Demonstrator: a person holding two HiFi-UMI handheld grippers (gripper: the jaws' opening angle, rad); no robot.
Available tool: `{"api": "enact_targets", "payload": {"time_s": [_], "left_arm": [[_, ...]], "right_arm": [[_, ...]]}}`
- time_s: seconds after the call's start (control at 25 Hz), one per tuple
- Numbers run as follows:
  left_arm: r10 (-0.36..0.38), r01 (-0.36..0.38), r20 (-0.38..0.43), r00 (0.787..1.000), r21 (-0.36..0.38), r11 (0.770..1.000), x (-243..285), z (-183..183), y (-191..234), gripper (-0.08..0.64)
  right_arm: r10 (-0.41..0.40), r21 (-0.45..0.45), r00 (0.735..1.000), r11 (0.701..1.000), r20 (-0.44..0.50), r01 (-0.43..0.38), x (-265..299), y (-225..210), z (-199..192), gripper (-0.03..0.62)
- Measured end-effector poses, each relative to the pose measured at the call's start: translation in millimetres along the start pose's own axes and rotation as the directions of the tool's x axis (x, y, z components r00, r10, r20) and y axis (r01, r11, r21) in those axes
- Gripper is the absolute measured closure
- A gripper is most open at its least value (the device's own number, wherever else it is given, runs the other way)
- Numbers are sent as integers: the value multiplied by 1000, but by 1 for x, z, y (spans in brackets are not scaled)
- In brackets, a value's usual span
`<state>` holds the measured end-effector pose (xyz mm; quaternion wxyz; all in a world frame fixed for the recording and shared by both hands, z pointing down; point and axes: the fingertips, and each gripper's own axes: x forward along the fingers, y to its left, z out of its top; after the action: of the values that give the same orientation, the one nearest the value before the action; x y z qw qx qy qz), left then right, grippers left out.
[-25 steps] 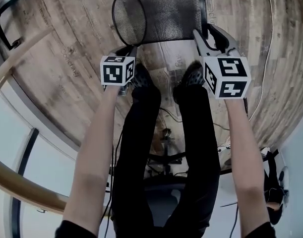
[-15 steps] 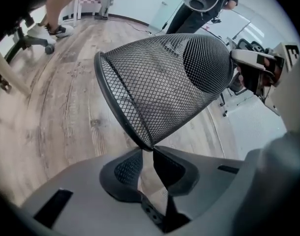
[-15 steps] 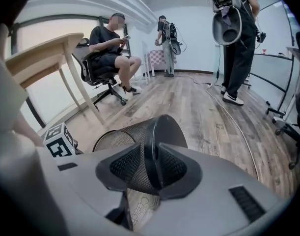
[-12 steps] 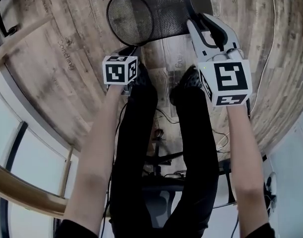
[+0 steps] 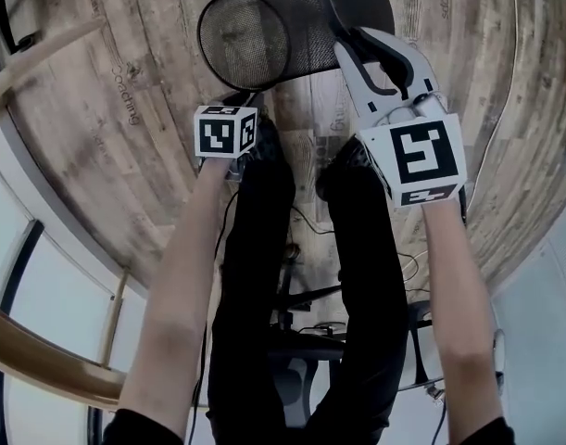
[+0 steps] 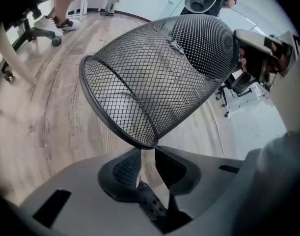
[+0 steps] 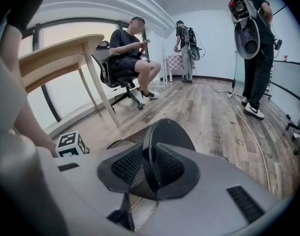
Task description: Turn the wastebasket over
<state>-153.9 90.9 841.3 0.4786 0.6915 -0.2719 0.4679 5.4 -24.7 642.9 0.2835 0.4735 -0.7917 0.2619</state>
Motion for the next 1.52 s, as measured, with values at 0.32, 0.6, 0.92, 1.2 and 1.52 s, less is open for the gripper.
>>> {"api": "enact_targets", "payload": {"time_s": [0.32,0.6,0.92,1.2,1.52], "left_arm": [[-9,9,-3,1000,-90,996,5,-8,10,419],[-31,25,-33,999,-156,987,-5,-24,17,336],[258,-400,361,896,406,822,-84,44,23,177],[87,-423,535,841,547,722,-114,104,-31,141],[6,-312,449,894,612,727,-104,90,-42,141]], "right_arm": [[73,-77,997,995,39,-70,10,35,17,497],[103,-95,994,991,32,-100,13,44,20,500],[127,-92,991,988,33,-123,19,57,27,502],[172,-89,985,981,10,-171,23,83,27,505],[220,-109,975,969,-12,-220,27,97,26,505]]}}
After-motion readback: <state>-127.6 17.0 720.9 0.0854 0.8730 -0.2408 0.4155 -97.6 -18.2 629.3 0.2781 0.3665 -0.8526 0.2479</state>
